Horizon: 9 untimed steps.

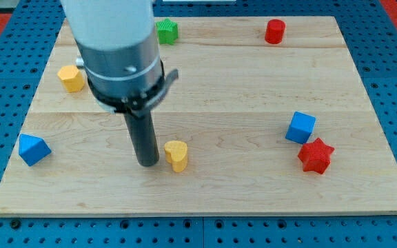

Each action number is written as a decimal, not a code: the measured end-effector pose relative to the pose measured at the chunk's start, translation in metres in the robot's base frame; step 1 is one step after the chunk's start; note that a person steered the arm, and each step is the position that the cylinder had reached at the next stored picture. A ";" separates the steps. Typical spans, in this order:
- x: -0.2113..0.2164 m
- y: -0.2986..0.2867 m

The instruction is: Push the yellow heart towards the blue cube

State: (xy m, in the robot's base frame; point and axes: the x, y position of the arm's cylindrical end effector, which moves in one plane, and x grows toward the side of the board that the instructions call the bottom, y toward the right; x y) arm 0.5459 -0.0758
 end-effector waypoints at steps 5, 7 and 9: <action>-0.035 0.139; 0.033 0.074; 0.062 -0.076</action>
